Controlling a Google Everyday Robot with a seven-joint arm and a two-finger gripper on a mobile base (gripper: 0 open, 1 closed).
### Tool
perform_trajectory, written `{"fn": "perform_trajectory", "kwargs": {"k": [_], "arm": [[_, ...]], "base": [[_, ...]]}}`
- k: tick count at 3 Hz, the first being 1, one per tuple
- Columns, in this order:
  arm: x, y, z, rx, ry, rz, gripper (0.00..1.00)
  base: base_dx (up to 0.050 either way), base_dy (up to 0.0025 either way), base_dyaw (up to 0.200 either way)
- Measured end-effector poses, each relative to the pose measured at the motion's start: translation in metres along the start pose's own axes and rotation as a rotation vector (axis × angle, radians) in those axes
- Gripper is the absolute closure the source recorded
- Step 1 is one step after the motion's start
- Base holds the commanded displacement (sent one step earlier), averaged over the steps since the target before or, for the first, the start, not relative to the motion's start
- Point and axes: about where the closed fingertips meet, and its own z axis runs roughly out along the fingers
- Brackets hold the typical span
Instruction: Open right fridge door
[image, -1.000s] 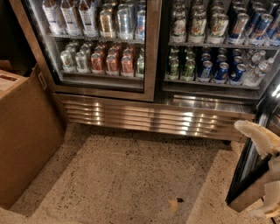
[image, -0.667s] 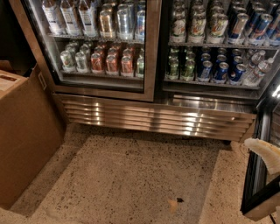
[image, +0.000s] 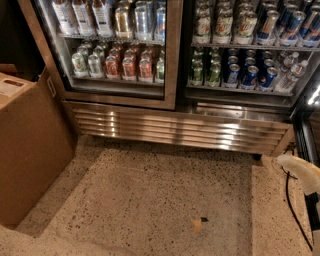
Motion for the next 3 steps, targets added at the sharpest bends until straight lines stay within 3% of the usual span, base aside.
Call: {"fn": "perform_trajectory", "kwargs": {"k": [1,2,3], "arm": [[0.000,0.000,0.000,0.000,0.000,0.000,0.00],[0.000,-0.055,-0.010,0.061,0.008,0.050,0.00],[0.000,-0.055,-0.010,0.061,0.008,0.050,0.00]], "base": [[0.000,0.00000,0.000],[0.000,0.00000,0.000],[0.000,0.00000,0.000]]}}
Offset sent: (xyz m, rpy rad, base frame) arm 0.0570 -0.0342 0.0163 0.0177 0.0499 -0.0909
